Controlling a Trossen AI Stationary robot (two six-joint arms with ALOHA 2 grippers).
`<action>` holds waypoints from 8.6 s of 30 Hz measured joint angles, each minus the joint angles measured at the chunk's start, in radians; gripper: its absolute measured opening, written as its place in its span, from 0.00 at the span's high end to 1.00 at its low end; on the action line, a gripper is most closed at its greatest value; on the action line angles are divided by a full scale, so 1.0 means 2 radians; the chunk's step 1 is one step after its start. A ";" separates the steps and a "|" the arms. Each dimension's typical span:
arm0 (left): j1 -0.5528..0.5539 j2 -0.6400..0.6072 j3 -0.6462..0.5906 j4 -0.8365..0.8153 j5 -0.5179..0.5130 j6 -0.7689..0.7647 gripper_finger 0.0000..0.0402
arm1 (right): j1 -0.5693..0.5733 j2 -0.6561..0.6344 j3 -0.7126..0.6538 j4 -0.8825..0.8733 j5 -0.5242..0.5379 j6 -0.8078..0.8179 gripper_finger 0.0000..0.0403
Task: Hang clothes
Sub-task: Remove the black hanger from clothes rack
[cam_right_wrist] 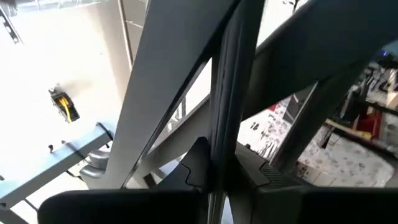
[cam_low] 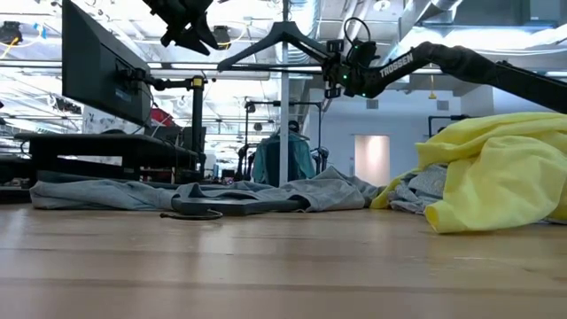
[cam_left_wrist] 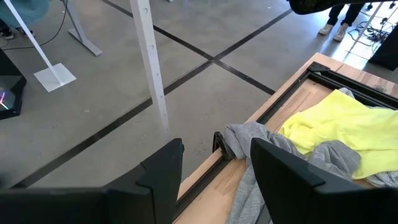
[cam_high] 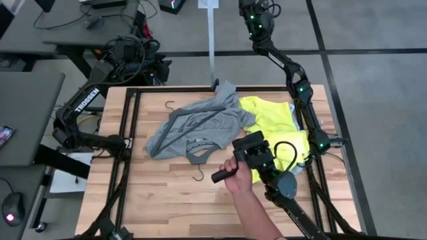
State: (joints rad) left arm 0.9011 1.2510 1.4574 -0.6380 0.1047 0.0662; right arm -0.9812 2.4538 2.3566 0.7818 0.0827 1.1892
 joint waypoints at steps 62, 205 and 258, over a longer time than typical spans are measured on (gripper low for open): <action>0.000 0.000 0.000 0.000 0.000 0.013 0.57 | -0.003 -0.005 0.000 -0.055 -0.046 0.012 0.79; 0.000 0.000 0.000 -0.027 0.000 0.079 0.57 | 0.042 -0.005 -0.001 -0.045 -0.277 0.114 0.70; 0.000 0.000 0.000 -0.026 0.000 0.089 0.57 | 0.058 -0.023 -0.001 -0.048 -0.214 0.026 0.96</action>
State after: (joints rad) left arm 0.9011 1.2510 1.4570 -0.6910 0.1047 0.2441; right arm -0.8646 2.4081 2.3550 0.6849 -0.3462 1.2419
